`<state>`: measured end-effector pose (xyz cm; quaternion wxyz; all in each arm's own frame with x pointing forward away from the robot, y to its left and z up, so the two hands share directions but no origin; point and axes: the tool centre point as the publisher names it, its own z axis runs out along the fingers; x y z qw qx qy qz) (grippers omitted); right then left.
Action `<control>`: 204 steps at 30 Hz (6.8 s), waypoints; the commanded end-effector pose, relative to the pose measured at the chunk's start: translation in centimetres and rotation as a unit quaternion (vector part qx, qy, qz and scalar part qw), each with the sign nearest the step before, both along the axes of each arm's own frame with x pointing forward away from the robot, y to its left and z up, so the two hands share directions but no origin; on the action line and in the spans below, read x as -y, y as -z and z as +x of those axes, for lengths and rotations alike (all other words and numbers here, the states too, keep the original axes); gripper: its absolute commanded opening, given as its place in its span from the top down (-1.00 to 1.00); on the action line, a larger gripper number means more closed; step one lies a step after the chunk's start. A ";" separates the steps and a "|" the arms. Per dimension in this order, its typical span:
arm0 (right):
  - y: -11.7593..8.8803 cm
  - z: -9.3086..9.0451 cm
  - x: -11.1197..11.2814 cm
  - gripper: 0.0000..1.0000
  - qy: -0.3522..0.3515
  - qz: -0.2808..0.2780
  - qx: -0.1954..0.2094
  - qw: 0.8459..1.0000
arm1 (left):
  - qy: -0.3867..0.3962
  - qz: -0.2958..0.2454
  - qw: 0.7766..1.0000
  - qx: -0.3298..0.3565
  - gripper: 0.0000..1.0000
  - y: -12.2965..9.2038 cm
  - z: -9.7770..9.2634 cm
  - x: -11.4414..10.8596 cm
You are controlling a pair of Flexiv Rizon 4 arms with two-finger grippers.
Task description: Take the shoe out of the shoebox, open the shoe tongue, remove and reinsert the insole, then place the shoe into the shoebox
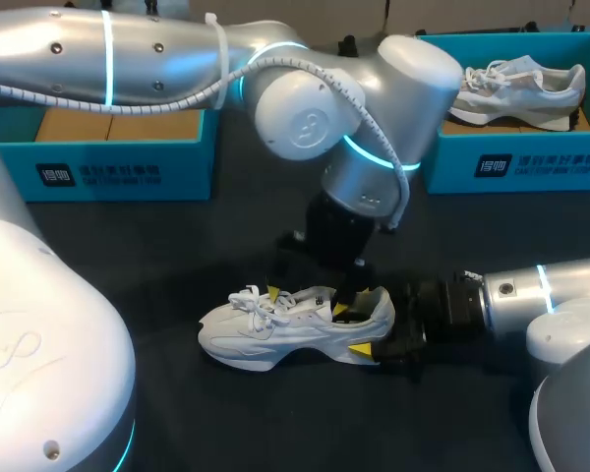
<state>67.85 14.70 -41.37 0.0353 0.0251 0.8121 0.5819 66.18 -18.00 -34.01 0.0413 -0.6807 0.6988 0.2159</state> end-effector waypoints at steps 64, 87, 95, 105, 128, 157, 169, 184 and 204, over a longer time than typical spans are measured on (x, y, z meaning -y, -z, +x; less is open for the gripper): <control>0.1 -0.1 -0.1 1.00 0.001 -0.003 0.000 1.000 | -0.043 -0.360 0.932 -0.005 1.00 -1.9 1.8 -11.2; 0.1 -0.1 -0.1 1.00 0.001 -0.003 0.000 1.000 | -0.016 -0.340 0.940 0.001 -0.42 0.7 0.1 -14.2; 0.1 -0.1 -0.1 1.00 0.001 -0.003 0.000 1.000 | 0.017 -0.363 0.931 0.020 -0.55 -3.5 0.4 -13.2; 0.1 -0.1 -0.1 1.00 0.001 -0.003 0.000 1.000 | 0.076 -0.362 0.928 0.049 -0.58 -8.8 1.5 -9.5; 0.1 -0.1 -0.1 1.00 0.001 -0.003 0.000 1.000 | 0.408 -0.280 0.868 -0.052 1.00 -14.4 0.3 -2.5; 0.1 -0.1 -0.1 1.00 0.001 -0.003 0.000 1.000 | 0.606 -0.302 0.724 -0.131 1.00 -8.9 1.1 0.0; 0.1 -0.1 -0.1 1.00 0.001 -0.003 0.000 1.000 | 0.606 -0.302 0.724 -0.131 1.00 -8.9 1.1 0.0; 0.1 -0.1 -0.1 1.00 0.001 -0.003 0.000 1.000 | 0.652 -0.317 0.676 -0.132 1.00 -2.5 1.0 4.0; 0.1 -0.1 -0.1 1.00 0.001 -0.003 0.000 1.000 | 0.658 -0.303 0.678 -0.122 1.00 0.6 -0.7 3.3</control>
